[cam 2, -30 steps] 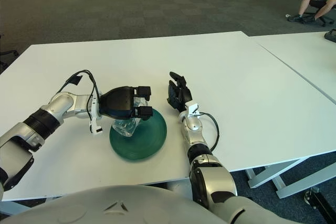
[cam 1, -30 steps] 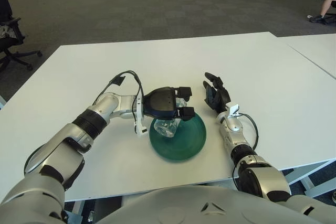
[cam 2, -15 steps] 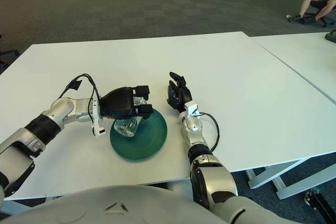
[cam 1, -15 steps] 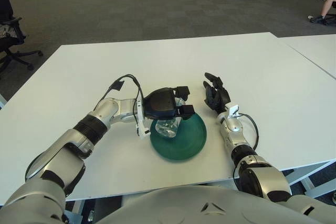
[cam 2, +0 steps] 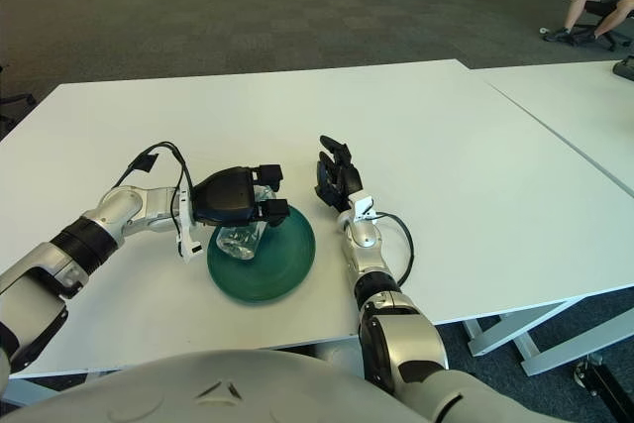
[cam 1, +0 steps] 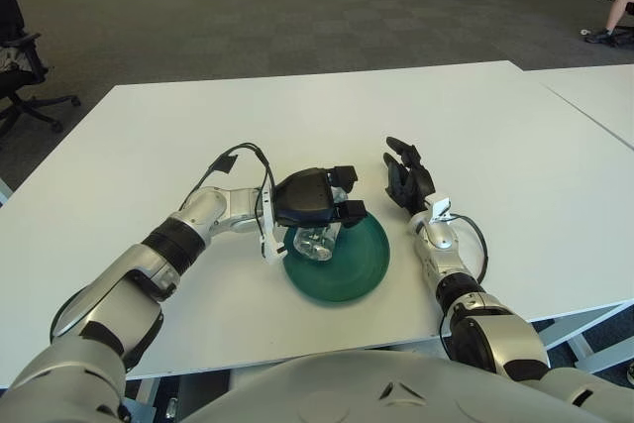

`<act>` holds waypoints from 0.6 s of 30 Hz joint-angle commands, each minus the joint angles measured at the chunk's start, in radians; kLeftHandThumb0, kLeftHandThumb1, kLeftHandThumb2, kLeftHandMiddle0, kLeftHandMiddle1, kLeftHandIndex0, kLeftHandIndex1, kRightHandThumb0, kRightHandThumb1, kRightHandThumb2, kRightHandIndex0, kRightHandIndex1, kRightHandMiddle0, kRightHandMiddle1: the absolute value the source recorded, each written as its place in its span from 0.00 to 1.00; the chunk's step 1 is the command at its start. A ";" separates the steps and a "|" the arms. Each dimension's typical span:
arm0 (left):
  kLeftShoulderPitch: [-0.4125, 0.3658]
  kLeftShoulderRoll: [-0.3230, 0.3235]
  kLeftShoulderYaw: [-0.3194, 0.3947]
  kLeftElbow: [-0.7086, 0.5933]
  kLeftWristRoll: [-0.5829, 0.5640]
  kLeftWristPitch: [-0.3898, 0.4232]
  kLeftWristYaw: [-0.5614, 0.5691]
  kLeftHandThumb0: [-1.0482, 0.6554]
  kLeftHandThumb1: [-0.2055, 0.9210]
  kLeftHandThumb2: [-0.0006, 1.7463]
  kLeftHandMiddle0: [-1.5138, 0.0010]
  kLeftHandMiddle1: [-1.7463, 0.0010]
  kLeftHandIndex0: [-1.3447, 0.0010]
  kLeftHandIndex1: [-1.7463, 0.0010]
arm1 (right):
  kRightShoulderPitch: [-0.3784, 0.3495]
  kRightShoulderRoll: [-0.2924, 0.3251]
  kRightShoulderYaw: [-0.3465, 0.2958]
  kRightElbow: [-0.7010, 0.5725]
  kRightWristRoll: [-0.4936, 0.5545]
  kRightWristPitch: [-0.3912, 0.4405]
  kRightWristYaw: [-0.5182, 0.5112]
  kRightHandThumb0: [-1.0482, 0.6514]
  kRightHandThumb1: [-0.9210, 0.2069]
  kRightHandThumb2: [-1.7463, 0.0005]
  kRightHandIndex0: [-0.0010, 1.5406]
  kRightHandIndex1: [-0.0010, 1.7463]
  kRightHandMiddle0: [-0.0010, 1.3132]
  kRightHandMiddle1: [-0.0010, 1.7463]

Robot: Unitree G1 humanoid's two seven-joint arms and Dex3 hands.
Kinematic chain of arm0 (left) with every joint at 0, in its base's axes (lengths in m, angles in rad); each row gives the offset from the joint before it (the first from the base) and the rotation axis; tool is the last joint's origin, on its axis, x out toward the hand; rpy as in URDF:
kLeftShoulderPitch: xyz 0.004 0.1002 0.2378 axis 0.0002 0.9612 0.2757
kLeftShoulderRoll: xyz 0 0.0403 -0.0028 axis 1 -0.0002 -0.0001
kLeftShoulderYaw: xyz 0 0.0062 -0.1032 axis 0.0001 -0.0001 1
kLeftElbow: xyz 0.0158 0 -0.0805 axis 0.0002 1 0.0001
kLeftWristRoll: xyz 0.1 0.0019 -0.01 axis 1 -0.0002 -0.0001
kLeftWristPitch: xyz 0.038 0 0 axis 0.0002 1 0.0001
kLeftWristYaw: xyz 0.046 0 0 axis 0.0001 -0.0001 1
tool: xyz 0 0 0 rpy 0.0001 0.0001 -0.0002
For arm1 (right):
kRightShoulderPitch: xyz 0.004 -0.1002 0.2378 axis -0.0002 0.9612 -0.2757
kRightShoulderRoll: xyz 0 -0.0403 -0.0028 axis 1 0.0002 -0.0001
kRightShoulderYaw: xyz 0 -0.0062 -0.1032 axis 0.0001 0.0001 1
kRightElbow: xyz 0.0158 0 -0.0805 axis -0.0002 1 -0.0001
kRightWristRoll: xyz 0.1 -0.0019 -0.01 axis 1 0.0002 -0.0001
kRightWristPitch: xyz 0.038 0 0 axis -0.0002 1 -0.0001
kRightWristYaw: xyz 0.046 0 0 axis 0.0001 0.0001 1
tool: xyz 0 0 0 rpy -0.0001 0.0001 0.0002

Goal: Put the bottle into the plate.

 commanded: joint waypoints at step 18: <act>-0.049 -0.003 -0.030 0.042 0.046 0.074 0.091 0.61 0.41 0.81 0.56 0.00 0.69 0.00 | 0.034 -0.002 -0.017 0.046 0.017 -0.002 0.028 0.24 0.00 0.56 0.18 0.00 0.00 0.35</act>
